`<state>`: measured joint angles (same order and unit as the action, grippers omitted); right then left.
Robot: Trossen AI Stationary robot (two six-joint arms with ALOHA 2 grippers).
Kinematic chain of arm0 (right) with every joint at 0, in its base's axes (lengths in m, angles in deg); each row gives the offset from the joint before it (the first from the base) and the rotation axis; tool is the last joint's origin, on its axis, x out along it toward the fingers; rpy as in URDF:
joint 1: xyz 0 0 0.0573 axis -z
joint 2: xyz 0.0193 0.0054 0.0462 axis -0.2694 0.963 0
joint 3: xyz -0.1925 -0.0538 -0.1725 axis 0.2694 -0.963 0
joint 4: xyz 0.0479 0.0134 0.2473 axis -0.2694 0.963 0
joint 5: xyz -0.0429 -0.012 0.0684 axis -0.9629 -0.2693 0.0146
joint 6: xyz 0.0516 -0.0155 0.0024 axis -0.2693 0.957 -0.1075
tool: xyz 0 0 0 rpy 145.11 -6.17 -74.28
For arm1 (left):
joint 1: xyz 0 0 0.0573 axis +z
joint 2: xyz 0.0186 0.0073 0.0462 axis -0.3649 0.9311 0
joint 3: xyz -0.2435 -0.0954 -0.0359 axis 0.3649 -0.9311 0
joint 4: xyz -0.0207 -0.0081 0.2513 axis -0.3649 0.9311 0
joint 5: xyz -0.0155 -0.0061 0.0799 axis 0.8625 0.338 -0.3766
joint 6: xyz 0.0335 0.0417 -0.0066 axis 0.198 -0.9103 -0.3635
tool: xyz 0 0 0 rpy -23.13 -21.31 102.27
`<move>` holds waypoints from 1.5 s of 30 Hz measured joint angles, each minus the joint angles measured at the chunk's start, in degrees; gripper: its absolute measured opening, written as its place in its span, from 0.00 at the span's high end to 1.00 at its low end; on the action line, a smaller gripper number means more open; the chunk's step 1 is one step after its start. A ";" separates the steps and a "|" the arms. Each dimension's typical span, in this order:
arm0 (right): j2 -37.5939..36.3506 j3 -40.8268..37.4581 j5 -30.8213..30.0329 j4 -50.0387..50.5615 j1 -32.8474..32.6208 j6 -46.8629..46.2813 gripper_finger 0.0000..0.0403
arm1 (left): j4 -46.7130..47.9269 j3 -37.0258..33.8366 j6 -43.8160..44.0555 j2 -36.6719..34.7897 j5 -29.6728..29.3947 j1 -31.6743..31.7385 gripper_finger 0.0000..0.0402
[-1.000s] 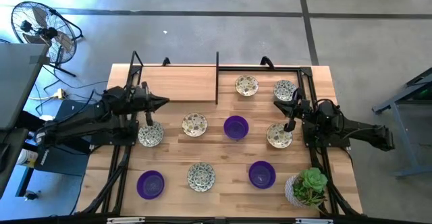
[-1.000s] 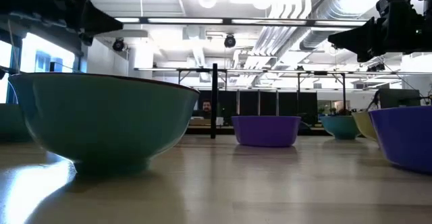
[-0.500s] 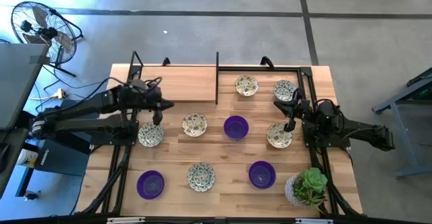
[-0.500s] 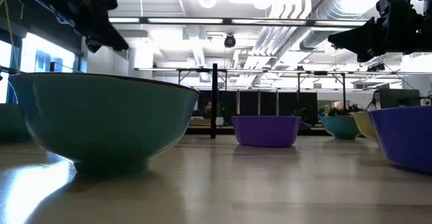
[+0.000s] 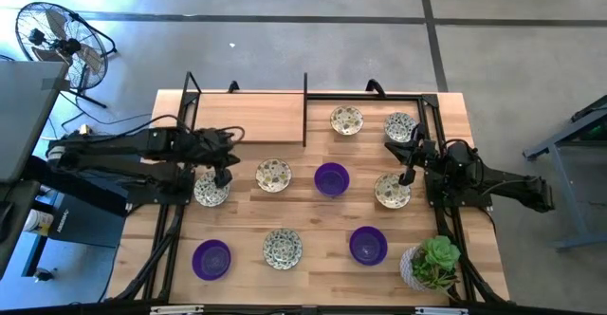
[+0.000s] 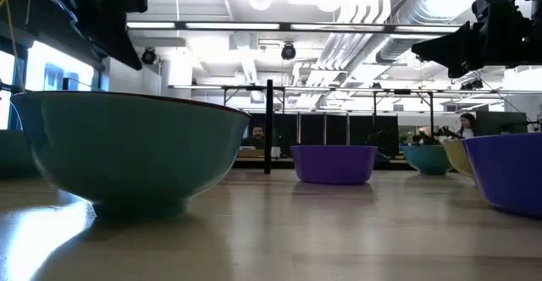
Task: Pick & Place Mini bowls
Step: Put the middle left light blue bowl on the shelf
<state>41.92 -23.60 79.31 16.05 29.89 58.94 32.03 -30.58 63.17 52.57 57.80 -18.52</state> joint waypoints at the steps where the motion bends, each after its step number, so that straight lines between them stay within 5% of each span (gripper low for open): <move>1: 0.00 -0.01 -0.01 0.01 -0.01 0.01 1.00 | 1.81 0.68 1.65 0.76 -0.77 -1.18 1.00; 7: 0.00 -0.02 0.00 0.01 -0.01 0.02 1.00 | 10.33 4.81 9.88 6.81 -1.95 -8.36 0.97; 23: 0.00 -0.02 0.00 0.01 -0.01 0.00 1.00 | 18.57 8.17 34.51 23.00 4.80 -22.67 0.63; 29: 0.00 -0.02 0.00 0.01 -0.01 0.01 1.00 | 19.55 8.10 39.87 24.71 -1.66 -25.96 0.62; 45: -0.01 -0.02 0.00 0.29 -0.02 0.00 1.00 | 19.03 7.98 40.64 25.32 -2.45 -25.81 0.62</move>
<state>41.91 -23.61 79.31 16.34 29.87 58.94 51.06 -22.60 103.80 77.89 55.35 -44.33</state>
